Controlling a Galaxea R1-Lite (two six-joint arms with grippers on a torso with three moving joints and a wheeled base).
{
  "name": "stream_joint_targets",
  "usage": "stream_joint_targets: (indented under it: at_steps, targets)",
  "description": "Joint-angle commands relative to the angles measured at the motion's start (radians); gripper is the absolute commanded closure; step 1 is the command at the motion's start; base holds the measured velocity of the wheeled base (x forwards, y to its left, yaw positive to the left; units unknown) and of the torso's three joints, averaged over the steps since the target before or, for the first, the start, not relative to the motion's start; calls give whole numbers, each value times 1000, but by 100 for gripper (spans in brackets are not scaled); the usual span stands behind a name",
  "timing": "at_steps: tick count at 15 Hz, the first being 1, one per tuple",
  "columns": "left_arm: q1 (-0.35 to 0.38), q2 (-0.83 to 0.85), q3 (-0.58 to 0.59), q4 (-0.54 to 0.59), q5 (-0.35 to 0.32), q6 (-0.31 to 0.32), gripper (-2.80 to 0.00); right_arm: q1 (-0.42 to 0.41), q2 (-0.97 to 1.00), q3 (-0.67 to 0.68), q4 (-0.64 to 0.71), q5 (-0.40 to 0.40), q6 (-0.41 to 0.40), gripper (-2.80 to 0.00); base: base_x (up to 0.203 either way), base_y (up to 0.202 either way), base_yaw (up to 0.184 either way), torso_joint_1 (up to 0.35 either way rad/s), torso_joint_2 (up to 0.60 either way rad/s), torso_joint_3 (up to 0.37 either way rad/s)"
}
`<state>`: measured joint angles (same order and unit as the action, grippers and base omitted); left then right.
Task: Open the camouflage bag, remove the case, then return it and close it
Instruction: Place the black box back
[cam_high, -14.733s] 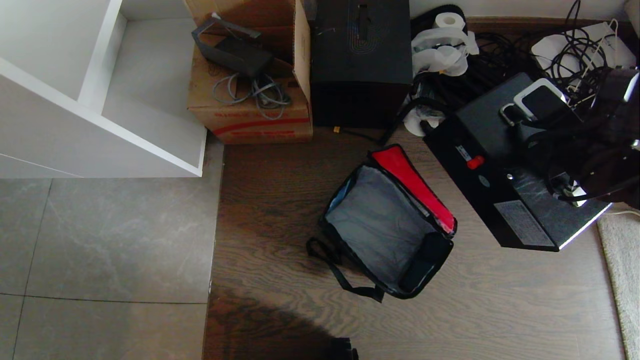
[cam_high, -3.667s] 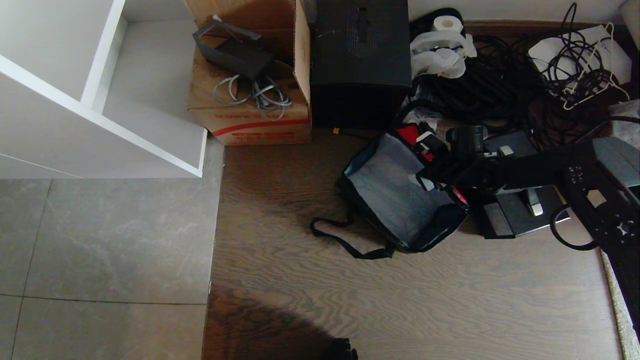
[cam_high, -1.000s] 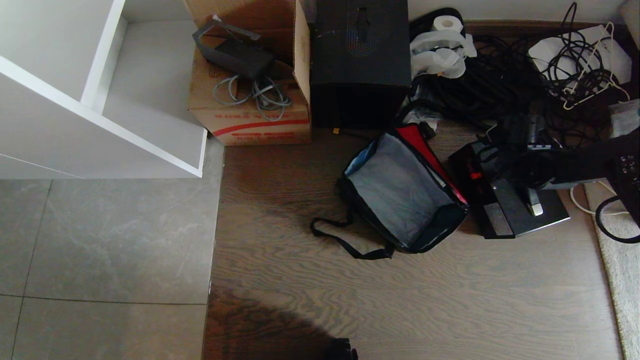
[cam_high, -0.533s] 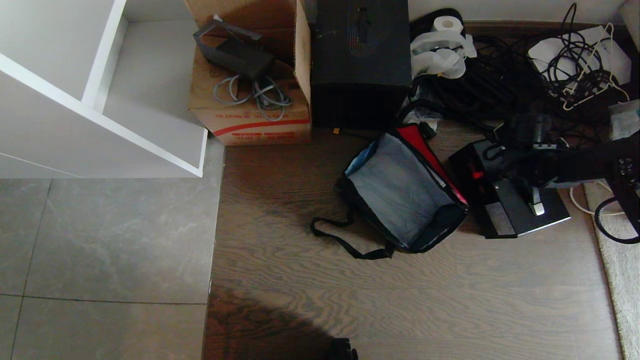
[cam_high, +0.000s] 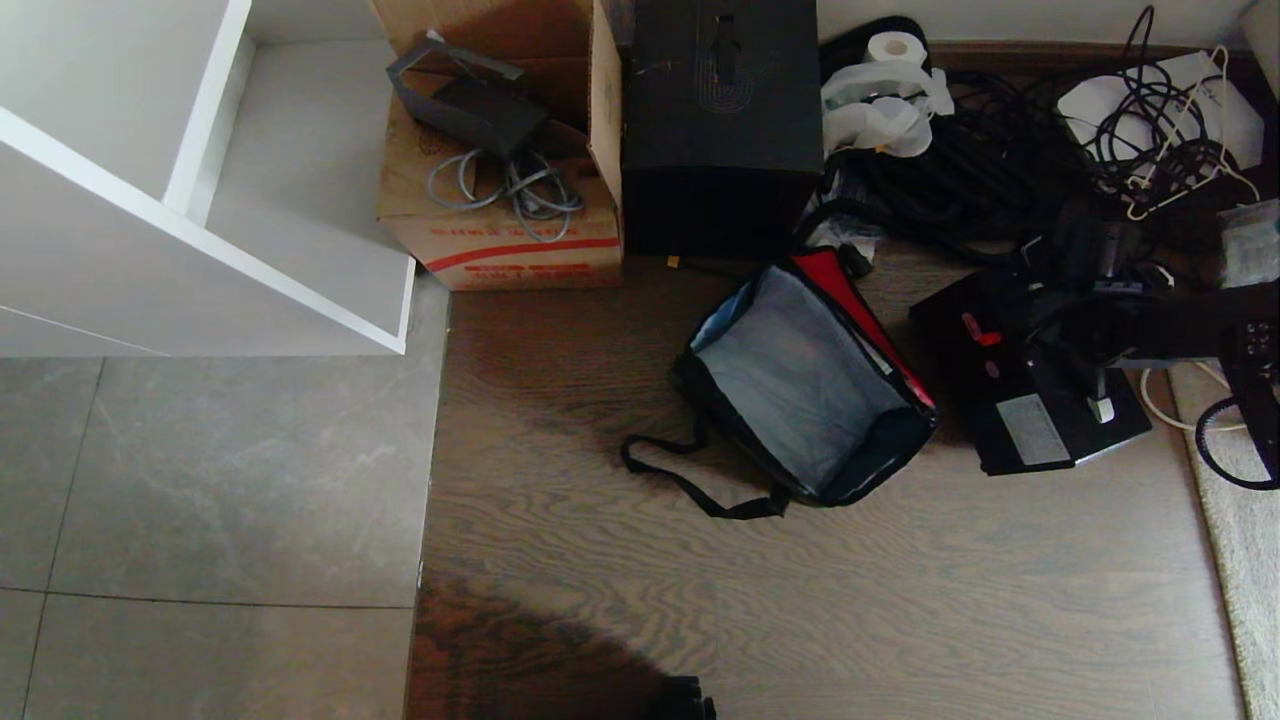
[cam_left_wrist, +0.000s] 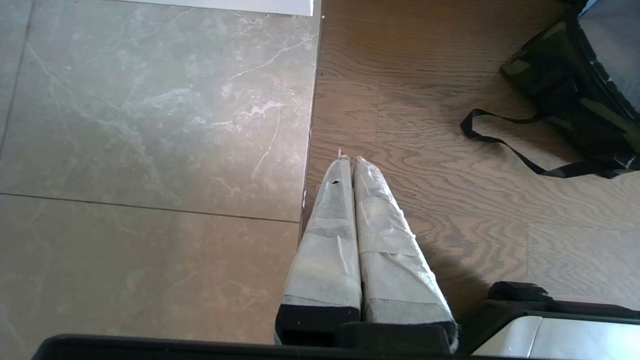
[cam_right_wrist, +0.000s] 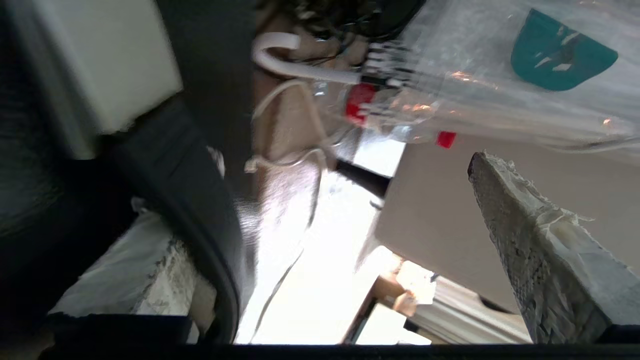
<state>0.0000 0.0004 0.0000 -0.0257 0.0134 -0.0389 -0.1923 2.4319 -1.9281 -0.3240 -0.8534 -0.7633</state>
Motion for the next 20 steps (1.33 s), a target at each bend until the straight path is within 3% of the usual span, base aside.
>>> stream_joint_targets:
  at_steps: [1,7,8,20]
  targets:
    - [0,0,9,0,0,-1,0,-23,38,-14,-9,-6,-33,-280,0,0,0,0,0,0]
    - [0,0,9,0,0,-1,0,-30,47,-1,-8,-6,-35,-280,0,0,0,0,0,0]
    - [0,0,9,0,0,-1,0,-30,41,4,3,-6,-36,0,0,0,0,0,0,0]
    - [0,0,9,0,0,-1,0,4,-48,116,-13,-5,-27,0,0,0,0,0,0,0]
